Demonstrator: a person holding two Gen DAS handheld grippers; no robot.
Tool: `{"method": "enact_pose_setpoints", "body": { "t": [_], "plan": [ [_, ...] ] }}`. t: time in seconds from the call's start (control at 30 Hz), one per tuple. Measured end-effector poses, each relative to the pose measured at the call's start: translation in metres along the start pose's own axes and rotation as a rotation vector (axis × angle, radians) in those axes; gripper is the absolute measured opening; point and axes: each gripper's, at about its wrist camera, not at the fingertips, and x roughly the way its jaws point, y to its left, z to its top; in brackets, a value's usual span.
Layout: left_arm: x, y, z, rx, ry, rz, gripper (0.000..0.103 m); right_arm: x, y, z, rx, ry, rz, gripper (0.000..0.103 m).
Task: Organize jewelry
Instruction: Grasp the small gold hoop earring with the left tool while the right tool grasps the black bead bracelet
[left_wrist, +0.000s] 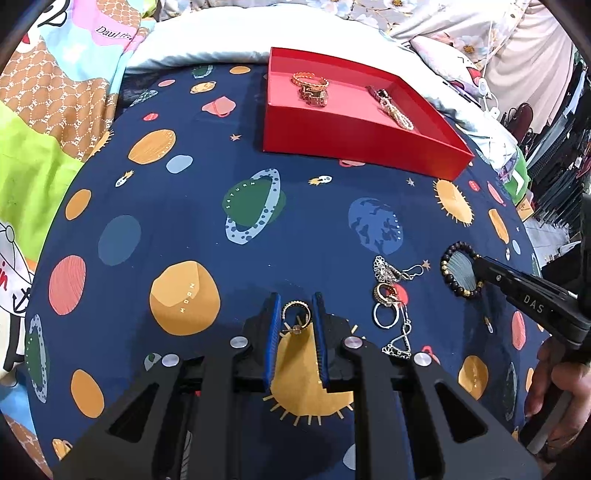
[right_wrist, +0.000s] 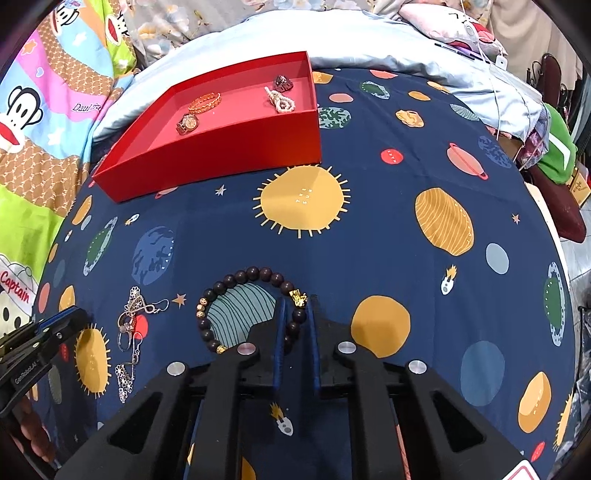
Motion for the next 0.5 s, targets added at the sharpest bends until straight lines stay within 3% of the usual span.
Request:
{"method": "enact_pose_setpoints", "body": {
  "t": [0.5],
  "plan": [
    [-0.03, -0.014, 0.005, 0.015, -0.048, -0.034, 0.016, -0.041, 0.009, 0.0, -0.028, -0.086, 0.045, 0.007]
  ]
}}
